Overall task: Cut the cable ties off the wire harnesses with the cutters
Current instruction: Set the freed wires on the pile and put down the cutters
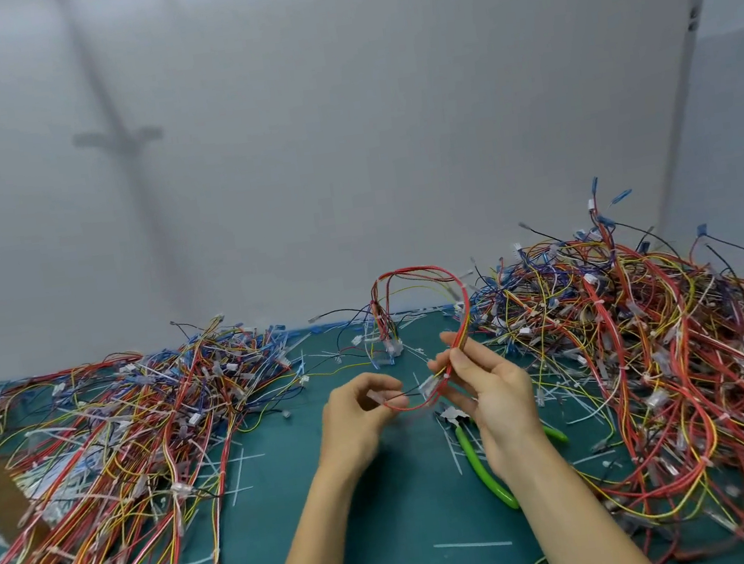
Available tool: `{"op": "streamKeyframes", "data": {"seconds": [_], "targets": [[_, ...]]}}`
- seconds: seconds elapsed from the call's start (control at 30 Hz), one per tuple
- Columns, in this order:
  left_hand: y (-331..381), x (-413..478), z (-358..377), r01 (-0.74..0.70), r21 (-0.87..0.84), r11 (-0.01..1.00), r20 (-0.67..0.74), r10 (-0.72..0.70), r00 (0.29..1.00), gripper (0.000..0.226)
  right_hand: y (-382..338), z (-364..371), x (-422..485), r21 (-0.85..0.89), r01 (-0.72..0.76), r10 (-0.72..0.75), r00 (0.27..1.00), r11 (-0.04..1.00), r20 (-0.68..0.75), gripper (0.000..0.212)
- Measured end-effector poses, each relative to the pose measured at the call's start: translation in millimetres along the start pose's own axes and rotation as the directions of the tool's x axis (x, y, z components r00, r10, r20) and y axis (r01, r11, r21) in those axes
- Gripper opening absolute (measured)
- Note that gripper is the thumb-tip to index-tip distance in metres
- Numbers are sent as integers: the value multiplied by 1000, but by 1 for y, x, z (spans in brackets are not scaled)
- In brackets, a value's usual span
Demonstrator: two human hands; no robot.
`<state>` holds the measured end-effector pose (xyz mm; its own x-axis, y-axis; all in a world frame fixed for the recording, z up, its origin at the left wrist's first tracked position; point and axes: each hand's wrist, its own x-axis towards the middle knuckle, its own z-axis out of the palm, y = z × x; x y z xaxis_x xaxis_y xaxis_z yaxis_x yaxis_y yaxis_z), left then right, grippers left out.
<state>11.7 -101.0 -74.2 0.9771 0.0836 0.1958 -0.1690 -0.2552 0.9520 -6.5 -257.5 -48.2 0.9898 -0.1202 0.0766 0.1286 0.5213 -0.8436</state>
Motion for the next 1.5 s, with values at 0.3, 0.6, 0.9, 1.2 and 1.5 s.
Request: {"op": "streamKeyframes", "data": {"seconds": [0.3,0.6,0.9,1.2,1.5], "targets": [[17,4,4,-53,-460,886,-149,-18,989,34,13,2,-1,-465,206,-135,974,861,180,29],[23,1,-1,-123,-672,730,-276,-93,957,14,22,4,-2,-792,222,46,953,569,300,21],[13,0,4,-249,-190,950,-163,220,962,22,19,6,0,-625,116,-75,993,772,91,32],[2,-2,23,-400,158,903,52,397,916,49,12,3,0,-580,271,-287,956,768,66,19],[1,-4,23,-547,278,789,118,538,835,32,11,-6,8,-501,170,-235,970,848,-69,15]]}}
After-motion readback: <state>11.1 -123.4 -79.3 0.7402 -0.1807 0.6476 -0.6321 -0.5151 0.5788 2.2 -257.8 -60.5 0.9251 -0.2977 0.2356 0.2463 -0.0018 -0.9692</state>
